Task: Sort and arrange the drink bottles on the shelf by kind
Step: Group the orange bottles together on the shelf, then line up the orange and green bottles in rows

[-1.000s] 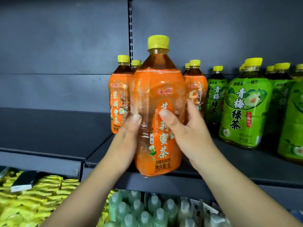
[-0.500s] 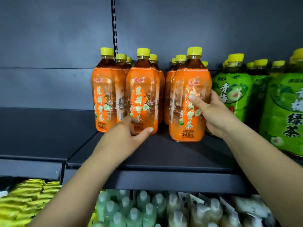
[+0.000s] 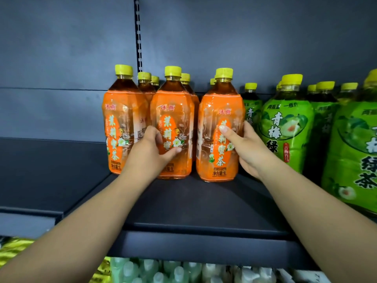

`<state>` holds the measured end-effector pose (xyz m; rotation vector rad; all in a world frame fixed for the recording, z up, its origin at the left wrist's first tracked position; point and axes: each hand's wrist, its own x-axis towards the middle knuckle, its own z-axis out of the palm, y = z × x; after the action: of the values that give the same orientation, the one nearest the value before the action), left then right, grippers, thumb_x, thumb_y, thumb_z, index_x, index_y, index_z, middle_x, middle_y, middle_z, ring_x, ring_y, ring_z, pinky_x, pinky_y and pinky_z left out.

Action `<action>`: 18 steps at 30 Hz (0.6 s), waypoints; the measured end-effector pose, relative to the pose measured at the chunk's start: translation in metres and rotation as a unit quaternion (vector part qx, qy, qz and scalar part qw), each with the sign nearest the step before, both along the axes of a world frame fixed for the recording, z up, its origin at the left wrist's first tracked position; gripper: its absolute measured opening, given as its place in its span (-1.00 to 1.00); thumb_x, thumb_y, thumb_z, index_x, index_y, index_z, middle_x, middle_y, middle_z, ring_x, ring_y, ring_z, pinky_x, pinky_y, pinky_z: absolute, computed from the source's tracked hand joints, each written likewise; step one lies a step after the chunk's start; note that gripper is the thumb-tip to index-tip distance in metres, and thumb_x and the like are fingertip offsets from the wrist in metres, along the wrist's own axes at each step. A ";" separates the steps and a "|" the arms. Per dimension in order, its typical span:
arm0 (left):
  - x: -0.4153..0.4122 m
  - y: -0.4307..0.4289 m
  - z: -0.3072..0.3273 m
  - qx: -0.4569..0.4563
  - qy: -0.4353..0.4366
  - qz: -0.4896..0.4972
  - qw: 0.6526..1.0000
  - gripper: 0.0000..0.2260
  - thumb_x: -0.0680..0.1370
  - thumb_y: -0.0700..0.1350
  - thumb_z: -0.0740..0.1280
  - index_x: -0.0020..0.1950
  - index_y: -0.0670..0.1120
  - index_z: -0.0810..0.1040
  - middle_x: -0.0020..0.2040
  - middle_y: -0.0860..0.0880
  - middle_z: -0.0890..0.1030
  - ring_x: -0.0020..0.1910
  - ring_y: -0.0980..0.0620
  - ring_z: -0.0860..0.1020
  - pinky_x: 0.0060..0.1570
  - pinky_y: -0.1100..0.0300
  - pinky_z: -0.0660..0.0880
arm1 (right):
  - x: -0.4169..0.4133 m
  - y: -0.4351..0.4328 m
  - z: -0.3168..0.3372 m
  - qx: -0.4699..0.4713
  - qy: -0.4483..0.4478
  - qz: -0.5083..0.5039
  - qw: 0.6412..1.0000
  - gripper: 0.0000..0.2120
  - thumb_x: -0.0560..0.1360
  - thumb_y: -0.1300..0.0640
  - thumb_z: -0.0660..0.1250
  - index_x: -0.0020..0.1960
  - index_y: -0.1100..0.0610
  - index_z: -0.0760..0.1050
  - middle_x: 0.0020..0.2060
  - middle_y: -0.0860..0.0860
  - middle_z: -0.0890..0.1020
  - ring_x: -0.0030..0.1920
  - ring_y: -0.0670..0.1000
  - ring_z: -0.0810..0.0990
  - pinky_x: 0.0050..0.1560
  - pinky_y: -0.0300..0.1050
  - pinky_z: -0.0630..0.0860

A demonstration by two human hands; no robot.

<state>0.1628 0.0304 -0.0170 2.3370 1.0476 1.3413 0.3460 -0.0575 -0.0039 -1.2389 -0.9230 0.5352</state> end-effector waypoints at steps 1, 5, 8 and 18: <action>0.000 0.000 -0.001 0.000 -0.004 -0.002 1.000 -0.63 0.42 0.06 0.41 -0.10 -0.08 0.26 -0.35 0.05 0.37 -0.40 0.13 0.35 -0.44 0.26 0.26 | -0.001 0.002 0.000 0.001 -0.005 -0.007 1.000 -0.41 0.44 0.03 0.37 0.40 -0.03 0.22 0.19 0.00 0.54 0.10 0.00 0.56 0.03 -0.02 0.51; -0.002 -0.002 -0.003 -0.020 -0.041 -0.024 0.999 -0.71 0.43 0.00 0.40 -0.18 -0.05 0.29 -0.37 0.03 0.36 -0.41 0.13 0.33 -0.42 0.28 0.29 | -0.008 0.005 -0.007 -0.007 -0.021 -0.050 0.999 -0.36 0.43 -0.08 0.35 0.42 -0.05 0.16 0.26 0.01 0.49 0.20 0.06 0.51 0.22 0.15 0.45; -0.007 -0.008 -0.005 -0.002 -0.059 -0.071 0.996 -0.76 0.47 -0.01 0.35 -0.28 0.03 0.31 -0.36 0.04 0.42 -0.37 0.15 0.39 -0.34 0.29 0.35 | -0.018 -0.006 -0.015 -0.088 -0.142 -0.139 0.976 -0.25 0.36 -0.28 0.30 0.43 -0.04 0.14 0.35 0.02 0.39 0.31 0.10 0.41 0.31 0.20 0.34; 0.007 -0.056 0.002 0.076 0.149 -0.286 0.943 -0.92 0.47 0.07 0.32 -0.18 0.10 0.51 -0.22 0.27 0.49 -0.16 0.26 0.46 -0.17 0.48 0.31 | -0.021 -0.125 0.007 -0.130 -0.430 -0.326 0.832 -0.53 0.51 0.08 0.30 0.37 0.15 0.32 0.38 0.08 0.34 0.41 0.03 0.25 0.31 -0.31 0.07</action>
<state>0.1696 -0.0259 -0.0145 2.7172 0.2692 0.8876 0.3250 -0.1830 0.0028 -1.9902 -1.0768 -0.5278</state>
